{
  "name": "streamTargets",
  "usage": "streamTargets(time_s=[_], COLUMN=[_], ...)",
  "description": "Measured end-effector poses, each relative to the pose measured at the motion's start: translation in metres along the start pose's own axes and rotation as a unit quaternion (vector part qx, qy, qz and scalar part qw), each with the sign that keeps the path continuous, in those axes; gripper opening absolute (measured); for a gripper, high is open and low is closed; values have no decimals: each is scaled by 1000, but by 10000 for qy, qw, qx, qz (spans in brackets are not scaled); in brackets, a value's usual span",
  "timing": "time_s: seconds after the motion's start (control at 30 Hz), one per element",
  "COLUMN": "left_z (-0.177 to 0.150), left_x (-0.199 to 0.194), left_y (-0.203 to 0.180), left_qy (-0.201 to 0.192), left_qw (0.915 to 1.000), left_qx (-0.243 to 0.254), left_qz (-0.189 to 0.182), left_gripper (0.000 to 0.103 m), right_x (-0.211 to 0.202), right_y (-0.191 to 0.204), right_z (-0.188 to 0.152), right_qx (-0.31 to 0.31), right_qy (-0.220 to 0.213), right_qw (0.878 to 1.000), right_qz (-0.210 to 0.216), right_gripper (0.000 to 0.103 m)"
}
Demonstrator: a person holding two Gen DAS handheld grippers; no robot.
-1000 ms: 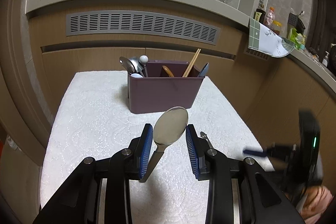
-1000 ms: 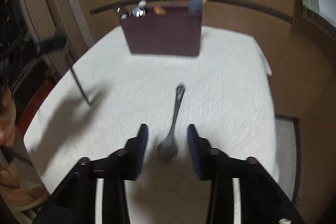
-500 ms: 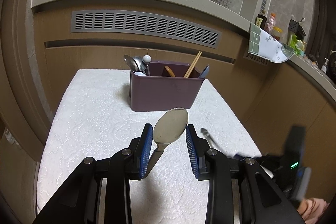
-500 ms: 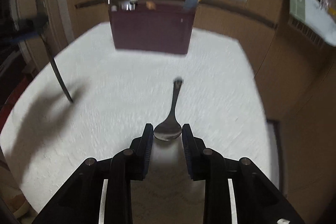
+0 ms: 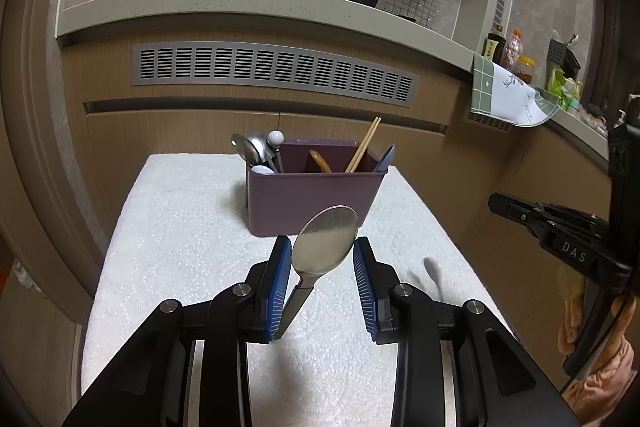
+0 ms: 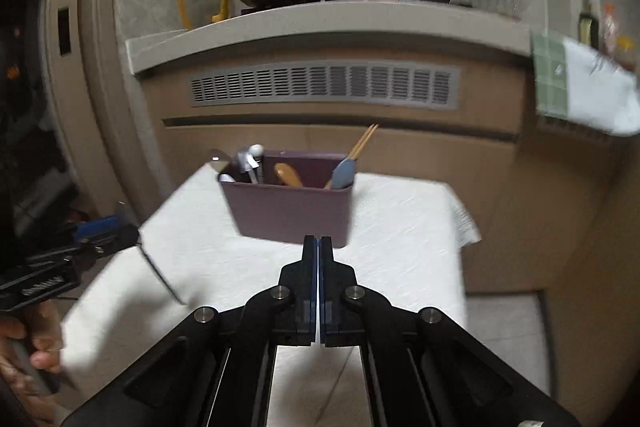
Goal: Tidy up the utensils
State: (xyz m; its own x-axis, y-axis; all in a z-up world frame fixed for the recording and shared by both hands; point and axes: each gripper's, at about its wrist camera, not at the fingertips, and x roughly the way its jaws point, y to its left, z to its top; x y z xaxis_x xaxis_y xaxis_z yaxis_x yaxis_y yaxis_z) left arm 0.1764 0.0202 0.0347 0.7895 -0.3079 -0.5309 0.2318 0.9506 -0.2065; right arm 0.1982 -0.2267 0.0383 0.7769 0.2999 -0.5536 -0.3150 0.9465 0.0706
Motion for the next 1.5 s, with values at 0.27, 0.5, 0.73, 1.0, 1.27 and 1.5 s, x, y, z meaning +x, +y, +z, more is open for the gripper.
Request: streamTargets(time_s=[0.27,0.5,0.73,1.0,1.27,1.5], left_z=[-2,-5,-7,5,107,177], left_x=[6,11,14,11,-7,17], left_y=[2,3,7,4,-12,-5], left_qy=[97,181,214,103,-798,-1234], left_qw=[9999,9998,9997,9998,9955,9903], left_qx=[-37,-27,-90,-111,381,401], left_qz=[-28,-27,-55,-94,-331,-492], left_gripper=[33,33,33,33,33,33], right_x=[45,127,100,29,-12,6], right_y=[-13,-15,-5,2,10,6], right_z=[-46,-79,-66,-23,92,168], right_qx=[80,391,146,76,-429,-619], right_qy=[1013,1956,1435,205,-1088,-1450], right_qw=[9948,9788,9873,9992,9924,9864], right_qz=[-120,-463,-662,-341,-376,-476], right_gripper=[38,33,25,25,25,25])
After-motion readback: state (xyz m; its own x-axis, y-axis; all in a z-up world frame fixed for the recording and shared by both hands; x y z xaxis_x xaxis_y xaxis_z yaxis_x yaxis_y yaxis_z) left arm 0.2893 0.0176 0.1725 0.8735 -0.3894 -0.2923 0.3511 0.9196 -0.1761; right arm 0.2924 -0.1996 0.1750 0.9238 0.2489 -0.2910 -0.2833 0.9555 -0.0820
